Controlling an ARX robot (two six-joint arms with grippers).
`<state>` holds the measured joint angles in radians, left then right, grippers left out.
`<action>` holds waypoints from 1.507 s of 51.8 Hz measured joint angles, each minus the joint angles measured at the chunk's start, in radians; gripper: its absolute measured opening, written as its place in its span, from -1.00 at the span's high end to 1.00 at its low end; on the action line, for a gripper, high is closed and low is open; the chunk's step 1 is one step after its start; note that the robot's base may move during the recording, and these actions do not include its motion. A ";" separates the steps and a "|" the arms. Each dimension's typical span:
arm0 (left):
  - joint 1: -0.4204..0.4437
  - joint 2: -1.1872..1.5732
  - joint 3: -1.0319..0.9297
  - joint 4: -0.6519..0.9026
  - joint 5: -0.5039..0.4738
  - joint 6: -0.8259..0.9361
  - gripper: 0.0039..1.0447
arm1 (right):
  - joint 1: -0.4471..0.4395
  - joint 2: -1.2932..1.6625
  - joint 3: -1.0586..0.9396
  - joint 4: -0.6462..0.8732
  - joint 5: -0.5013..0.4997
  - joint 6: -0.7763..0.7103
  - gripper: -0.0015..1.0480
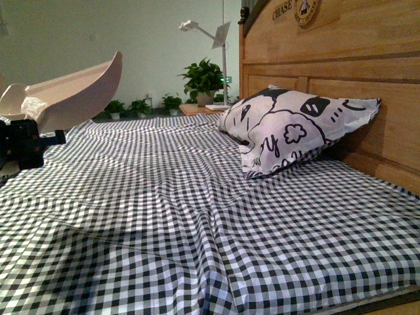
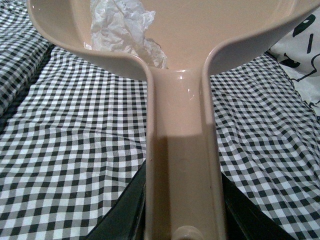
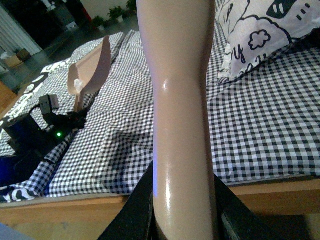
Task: Clean up trash
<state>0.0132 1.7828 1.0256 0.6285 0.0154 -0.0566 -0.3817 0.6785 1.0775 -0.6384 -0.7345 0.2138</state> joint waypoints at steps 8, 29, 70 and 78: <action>-0.009 -0.122 -0.080 -0.033 -0.017 0.047 0.49 | 0.010 -0.011 0.006 -0.004 -0.006 0.001 0.62; -0.054 -0.326 -0.203 -0.090 -0.058 0.091 0.49 | 0.036 -0.011 0.006 -0.002 0.008 0.012 0.62; -0.098 -0.585 -0.352 -0.152 -0.155 0.092 0.49 | 0.040 -0.024 -0.011 0.009 0.025 0.034 0.62; -0.113 -0.619 -0.360 -0.185 -0.156 0.085 0.49 | 0.040 -0.026 -0.013 0.009 0.025 0.034 0.62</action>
<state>-0.0998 1.1641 0.6651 0.4431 -0.1402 0.0284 -0.3420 0.6525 1.0641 -0.6292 -0.7094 0.2481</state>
